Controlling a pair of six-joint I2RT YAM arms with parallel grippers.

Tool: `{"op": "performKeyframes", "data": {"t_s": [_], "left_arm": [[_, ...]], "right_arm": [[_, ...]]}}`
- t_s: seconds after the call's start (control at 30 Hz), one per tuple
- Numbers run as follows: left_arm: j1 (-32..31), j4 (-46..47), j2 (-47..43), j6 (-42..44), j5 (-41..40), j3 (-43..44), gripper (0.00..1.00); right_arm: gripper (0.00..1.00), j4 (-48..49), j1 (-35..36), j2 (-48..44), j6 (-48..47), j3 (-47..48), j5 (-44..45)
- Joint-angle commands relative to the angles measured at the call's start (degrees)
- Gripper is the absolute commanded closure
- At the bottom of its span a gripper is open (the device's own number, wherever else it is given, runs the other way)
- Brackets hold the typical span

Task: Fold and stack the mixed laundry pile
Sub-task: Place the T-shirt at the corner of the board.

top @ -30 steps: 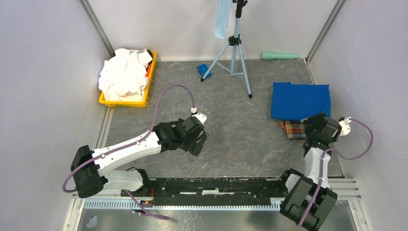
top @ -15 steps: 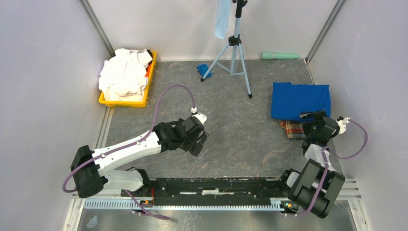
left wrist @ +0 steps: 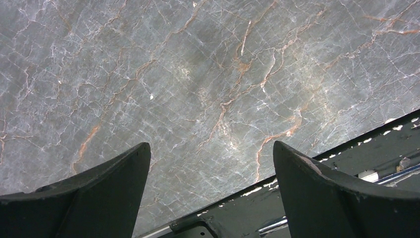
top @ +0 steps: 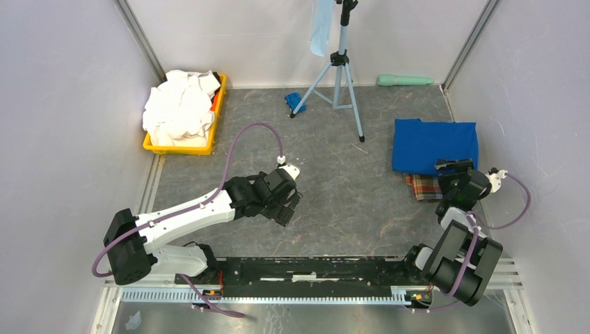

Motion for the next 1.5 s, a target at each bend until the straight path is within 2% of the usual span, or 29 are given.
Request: {"op": "performKeyframes", "data": {"t_s": [0.0, 0.07, 0.23, 0.33, 0.4, 0.47, 0.7, 0.97, 1.3, 1.47], "left_arm": [[0.17, 1.00, 0.23, 2.15, -1.32, 1.40, 0.02], [0.17, 1.00, 0.13, 2.14, -1.36, 1.34, 0.02], [0.16, 1.00, 0.28, 2.08, -1.29, 1.31, 0.02], [0.21, 1.00, 0.50, 2.14, -1.23, 1.40, 0.02], [0.23, 1.00, 0.54, 2.14, -1.27, 1.40, 0.02], [0.17, 1.04, 0.34, 2.14, -1.27, 1.40, 0.02], [0.14, 0.93, 0.06, 2.14, -1.48, 1.31, 0.02], [0.17, 0.82, 0.21, 2.14, -1.27, 1.34, 0.02], [0.20, 0.87, 0.11, 2.27, -1.20, 1.40, 0.02], [0.17, 0.82, 0.38, 2.23, -1.26, 1.39, 0.02]], "right_arm": [[0.26, 4.35, -0.56, 1.38, 0.13, 0.79, 0.74], [0.35, 5.20, -0.73, 2.54, 0.03, 0.91, 0.45], [0.64, 4.24, -0.99, 3.33, -1.88, 2.69, 0.61], [0.78, 1.56, -1.31, 2.98, -3.21, 4.60, 1.01], [0.93, -2.05, -1.28, 3.27, -4.79, 7.33, 0.94], [0.99, -6.60, -1.35, 4.02, -6.67, 10.76, 1.09], [1.00, -20.09, -1.60, 5.58, -15.77, 20.02, 4.64], [1.00, -27.55, -2.31, 6.93, -24.14, 24.68, 6.49], [1.00, -27.78, -4.44, 12.49, -29.35, 25.40, 6.14], [1.00, -28.30, -4.59, 12.45, -30.35, 29.72, -0.20]]}}
